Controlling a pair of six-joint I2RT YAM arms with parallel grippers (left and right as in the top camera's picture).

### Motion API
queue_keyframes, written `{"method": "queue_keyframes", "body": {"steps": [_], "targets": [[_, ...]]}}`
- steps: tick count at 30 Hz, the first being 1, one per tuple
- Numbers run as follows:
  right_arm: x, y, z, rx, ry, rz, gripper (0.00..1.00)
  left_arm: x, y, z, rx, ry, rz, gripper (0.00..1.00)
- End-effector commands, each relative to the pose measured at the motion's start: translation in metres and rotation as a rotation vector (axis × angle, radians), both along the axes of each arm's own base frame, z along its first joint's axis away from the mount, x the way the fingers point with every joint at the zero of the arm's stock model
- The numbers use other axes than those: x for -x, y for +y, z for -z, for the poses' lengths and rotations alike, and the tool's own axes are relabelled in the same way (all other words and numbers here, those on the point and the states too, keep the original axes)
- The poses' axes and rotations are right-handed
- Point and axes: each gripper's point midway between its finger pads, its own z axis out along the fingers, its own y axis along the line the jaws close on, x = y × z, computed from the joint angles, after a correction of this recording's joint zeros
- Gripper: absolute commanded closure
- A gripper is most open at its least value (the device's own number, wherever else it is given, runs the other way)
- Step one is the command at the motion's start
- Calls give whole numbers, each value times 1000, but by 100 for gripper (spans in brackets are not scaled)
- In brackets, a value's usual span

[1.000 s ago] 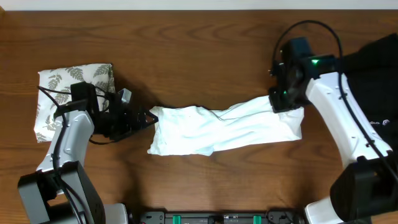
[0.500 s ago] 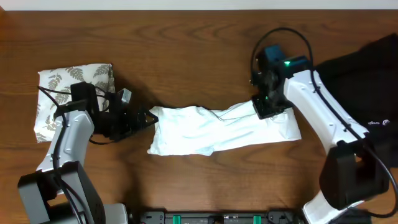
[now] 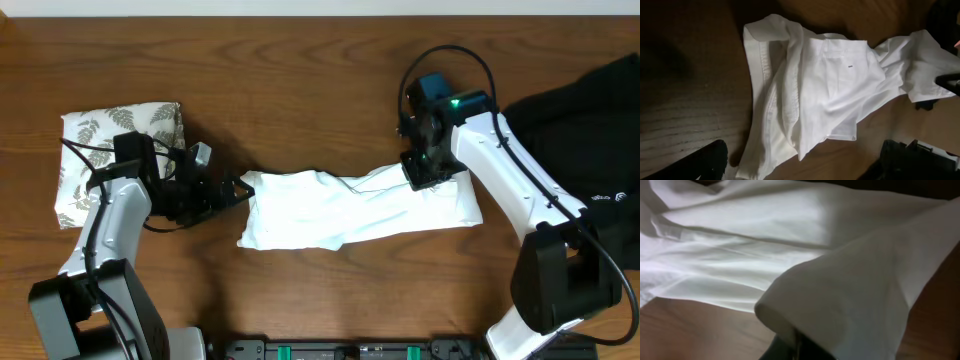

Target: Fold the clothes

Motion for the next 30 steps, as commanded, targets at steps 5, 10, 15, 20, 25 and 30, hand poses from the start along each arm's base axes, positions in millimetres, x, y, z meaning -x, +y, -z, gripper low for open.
{"method": "queue_keyframes", "body": {"steps": [5, 10, 15, 20, 25, 30], "targets": [[4, 13, 4, -21, 12, -10, 99, -5, 3, -7, -9, -19, -11, 2], [4, 16, 4, -22, 9, -18, 99, -5, 3, -7, -9, -19, -11, 2], [4, 15, 4, -22, 9, -18, 99, -5, 3, -7, -8, -16, -11, 2], [4, 15, 4, -22, 9, -18, 99, -5, 3, -7, -8, -16, -11, 2], [4, 15, 4, -22, 9, -18, 99, -5, 3, -7, -8, -17, -11, 2], [4, 15, 4, -22, 9, -18, 99, -5, 3, -7, -8, -16, -11, 2]]}}
